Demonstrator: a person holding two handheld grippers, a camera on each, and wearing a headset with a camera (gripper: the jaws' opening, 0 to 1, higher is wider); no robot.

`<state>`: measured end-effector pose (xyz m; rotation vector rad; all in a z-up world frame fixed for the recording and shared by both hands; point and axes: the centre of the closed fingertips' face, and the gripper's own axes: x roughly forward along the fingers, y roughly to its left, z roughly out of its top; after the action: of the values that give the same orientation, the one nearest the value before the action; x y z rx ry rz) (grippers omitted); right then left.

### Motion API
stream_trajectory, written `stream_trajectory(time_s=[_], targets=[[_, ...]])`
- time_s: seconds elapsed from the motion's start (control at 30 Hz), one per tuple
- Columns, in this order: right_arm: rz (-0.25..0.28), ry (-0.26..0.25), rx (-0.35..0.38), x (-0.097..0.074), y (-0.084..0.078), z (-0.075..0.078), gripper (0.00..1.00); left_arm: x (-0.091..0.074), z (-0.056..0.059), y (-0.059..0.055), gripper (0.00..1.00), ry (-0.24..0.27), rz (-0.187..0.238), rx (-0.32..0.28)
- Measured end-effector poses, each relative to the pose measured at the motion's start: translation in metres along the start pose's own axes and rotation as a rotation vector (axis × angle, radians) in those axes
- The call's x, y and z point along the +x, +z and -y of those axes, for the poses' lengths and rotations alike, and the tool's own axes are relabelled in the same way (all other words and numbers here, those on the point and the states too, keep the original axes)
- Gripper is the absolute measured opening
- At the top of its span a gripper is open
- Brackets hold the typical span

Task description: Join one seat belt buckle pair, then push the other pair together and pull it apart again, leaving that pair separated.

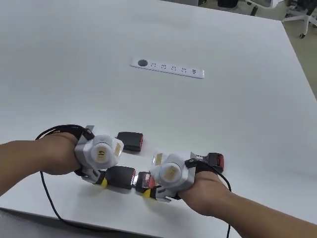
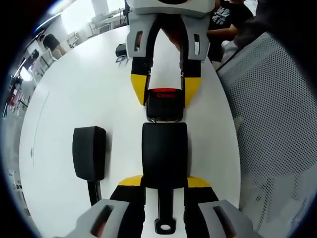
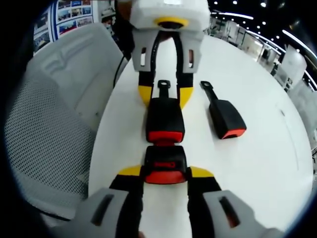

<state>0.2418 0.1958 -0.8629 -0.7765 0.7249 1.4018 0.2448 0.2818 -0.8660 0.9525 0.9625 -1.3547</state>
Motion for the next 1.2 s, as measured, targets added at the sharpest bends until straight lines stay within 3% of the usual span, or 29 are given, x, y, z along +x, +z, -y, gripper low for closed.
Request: stream_trajectory(time_s=[0.53, 0.9, 1.2], targets=[[0.018, 0.006, 0.032, 0.0017, -0.0006, 0.0004, 0.34, 0.0004, 0.0000, 0.0019, 0.29, -0.005, -0.010, -0.005], [-0.002, 0.011, 0.048, 0.0025, -0.0009, 0.0004, 0.35, 0.0007, 0.0000, 0.0029, 0.30, -0.002, -0.005, -0.020], [-0.016, 0.008, 0.067, 0.0021, -0.0015, 0.0014, 0.37, 0.0012, -0.0014, 0.0037, 0.32, 0.019, -0.051, -0.030]])
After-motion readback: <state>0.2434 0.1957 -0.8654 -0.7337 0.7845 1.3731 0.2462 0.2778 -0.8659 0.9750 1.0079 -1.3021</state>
